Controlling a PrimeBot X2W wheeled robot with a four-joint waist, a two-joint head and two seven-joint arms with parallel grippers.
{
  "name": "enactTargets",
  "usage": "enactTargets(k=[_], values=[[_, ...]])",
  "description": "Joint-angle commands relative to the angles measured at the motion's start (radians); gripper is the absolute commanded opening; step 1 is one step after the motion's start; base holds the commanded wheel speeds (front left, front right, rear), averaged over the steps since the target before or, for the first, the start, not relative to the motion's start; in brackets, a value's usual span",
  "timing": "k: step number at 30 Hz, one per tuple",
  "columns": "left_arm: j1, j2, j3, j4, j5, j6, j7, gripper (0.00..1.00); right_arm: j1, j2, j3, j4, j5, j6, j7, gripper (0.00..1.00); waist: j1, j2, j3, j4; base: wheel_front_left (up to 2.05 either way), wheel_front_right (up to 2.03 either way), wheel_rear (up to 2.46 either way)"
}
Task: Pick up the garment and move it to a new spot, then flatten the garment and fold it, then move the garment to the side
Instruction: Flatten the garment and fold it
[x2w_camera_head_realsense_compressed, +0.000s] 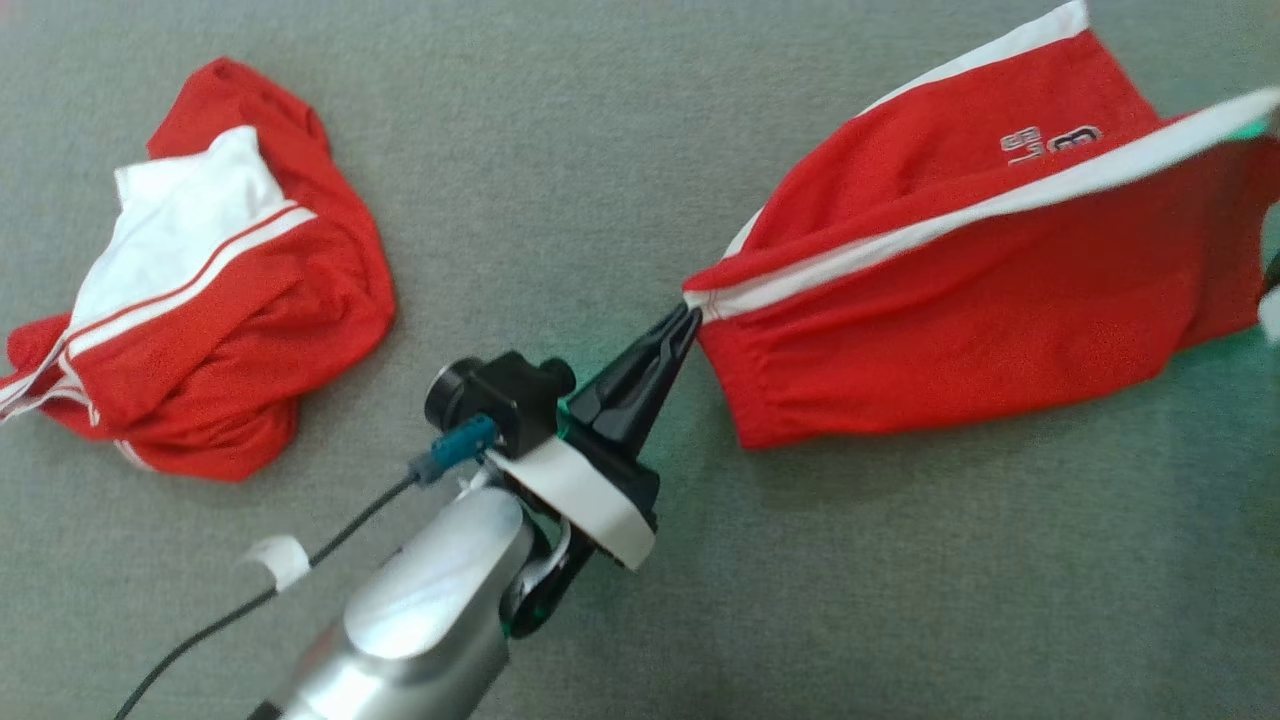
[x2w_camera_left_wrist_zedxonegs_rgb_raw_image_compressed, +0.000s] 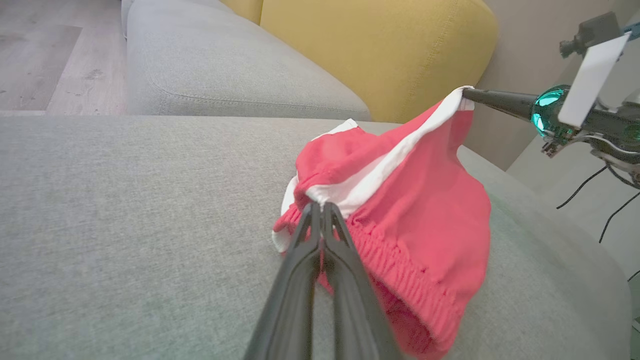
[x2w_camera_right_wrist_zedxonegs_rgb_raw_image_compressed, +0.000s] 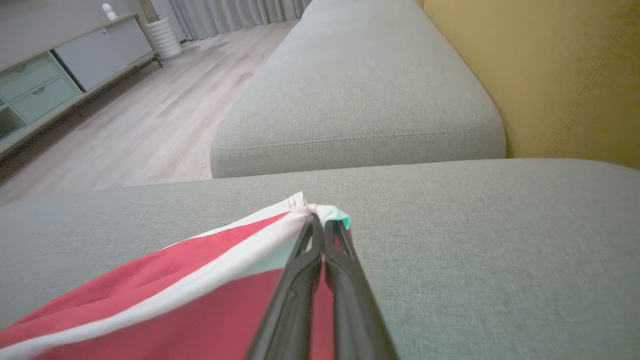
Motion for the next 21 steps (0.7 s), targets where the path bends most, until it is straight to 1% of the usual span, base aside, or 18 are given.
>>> enactTargets(k=[1,7,16,17,18,19,20,21], values=[[-0.042,0.002,0.025,-0.018,-0.009,-0.005,-0.015,0.0,-0.04,-0.04,0.02,-0.014,-0.004,0.007,0.003,0.0,-0.0002,0.0,0.017,0.015,0.0,0.0,0.0],[-0.106,-0.009,0.014,0.04,-0.019,-0.006,-0.039,0.0,-0.201,-0.064,0.11,0.115,-0.003,0.007,-0.002,0.0,-0.0002,0.0,0.056,0.037,0.0,0.0,0.0],[-0.146,-0.03,0.019,0.108,-0.021,-0.005,-0.079,0.0,-0.358,-0.058,0.218,0.269,0.006,0.007,-0.031,0.0,-0.0002,0.0,0.085,0.059,0.0,0.0,0.0],[-0.149,-0.032,0.021,0.115,-0.018,-0.004,-0.083,0.0,-0.369,-0.056,0.229,0.282,0.009,0.007,-0.039,0.14,-0.0002,0.0,0.088,0.06,0.0,0.0,0.0],[-0.15,-0.035,0.025,0.122,-0.018,-0.001,-0.086,0.0,-0.38,-0.054,0.238,0.295,0.012,0.007,-0.05,0.4,-0.0002,0.0,0.09,0.061,0.0,0.0,0.0],[-0.151,-0.038,0.029,0.129,-0.016,0.003,-0.089,0.0,-0.388,-0.05,0.245,0.308,0.017,0.007,-0.062,1.0,-0.0002,0.0,0.091,0.061,0.0,0.0,0.0],[-0.151,-0.04,0.033,0.136,-0.016,0.007,-0.092,0.25,-0.394,-0.046,0.253,0.319,0.024,0.007,-0.075,1.0,-0.0002,0.0,0.092,0.061,0.0,0.0,0.0],[-0.149,-0.044,0.04,0.144,-0.019,0.013,-0.094,0.73,-0.398,-0.043,0.258,0.328,0.032,0.007,-0.09,1.0,-0.0002,0.0,0.092,0.061,0.0,0.0,0.0]])
